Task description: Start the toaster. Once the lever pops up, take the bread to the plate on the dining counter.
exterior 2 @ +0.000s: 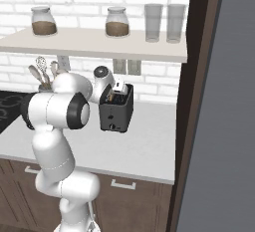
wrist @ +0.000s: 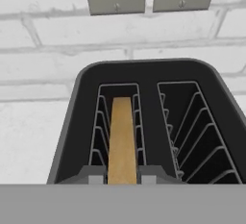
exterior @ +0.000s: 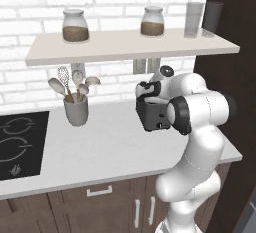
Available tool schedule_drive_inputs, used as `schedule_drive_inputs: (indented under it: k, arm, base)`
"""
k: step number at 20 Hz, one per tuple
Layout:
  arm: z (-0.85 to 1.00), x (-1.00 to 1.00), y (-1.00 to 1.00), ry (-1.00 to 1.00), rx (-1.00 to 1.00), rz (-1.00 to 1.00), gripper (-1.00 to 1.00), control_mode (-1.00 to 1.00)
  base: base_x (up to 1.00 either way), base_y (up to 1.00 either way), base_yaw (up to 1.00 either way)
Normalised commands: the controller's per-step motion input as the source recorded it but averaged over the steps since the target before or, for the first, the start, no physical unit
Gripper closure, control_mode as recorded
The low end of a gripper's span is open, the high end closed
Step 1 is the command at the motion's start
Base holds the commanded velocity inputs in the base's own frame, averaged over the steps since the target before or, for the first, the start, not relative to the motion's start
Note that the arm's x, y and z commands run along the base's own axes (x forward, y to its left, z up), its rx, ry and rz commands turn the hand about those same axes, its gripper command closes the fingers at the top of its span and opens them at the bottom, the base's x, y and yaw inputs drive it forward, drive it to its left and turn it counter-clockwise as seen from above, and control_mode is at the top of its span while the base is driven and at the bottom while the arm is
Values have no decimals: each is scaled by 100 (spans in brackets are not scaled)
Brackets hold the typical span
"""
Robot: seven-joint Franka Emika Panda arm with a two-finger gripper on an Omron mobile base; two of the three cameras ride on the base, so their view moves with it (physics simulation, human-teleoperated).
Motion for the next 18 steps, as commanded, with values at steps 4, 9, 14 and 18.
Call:
schedule_drive_inputs:
  k: [4, 9, 14, 18]
  arm:
    - [0, -5, 0, -1, 0, 0, 100, -100]
    - [2, -34, 0, -12, 0, 0, 100, -100]
    - [13, -28, 0, -18, 0, 0, 100, -100]
    - [60, -1, 0, -16, 0, 0, 100, -100]
  base:
    - [0, 0, 0]
    - [0, 0, 0]
    - [0, 0, 0]
    - [0, 0, 0]
